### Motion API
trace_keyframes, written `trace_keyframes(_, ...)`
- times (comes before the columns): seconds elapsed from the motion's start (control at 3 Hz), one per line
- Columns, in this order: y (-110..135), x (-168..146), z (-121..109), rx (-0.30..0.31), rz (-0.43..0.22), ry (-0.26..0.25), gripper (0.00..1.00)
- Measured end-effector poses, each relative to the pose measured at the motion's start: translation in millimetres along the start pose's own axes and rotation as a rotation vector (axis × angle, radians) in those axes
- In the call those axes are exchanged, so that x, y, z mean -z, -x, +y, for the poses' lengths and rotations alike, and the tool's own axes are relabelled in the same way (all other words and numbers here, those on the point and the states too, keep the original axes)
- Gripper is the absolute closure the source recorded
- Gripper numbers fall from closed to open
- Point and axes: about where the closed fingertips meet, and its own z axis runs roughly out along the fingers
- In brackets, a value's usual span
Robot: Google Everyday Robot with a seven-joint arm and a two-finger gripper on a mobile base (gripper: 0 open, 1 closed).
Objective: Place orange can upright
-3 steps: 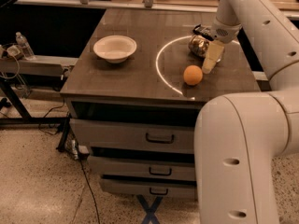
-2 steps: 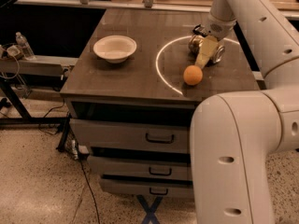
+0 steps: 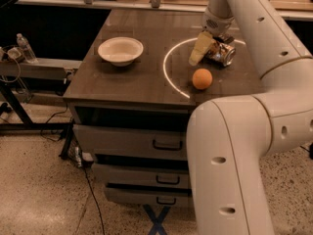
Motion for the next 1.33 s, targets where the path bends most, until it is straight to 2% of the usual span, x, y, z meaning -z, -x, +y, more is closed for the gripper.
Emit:
trace_keyframes(0.33, 0, -9, -3, -0.065, 0.009, -0.003, 0.18)
trace_keyframes(0.67, -2, -15, -6, -0.111, 0.018, -0.007, 0.41)
trace_keyframes(1.0, 1, -7, -9, -0.130, 0.007, -0.024, 0.65)
trace_keyframes(1.33, 16, 35, -16, -0.128, -0.095, -0.070, 0.96)
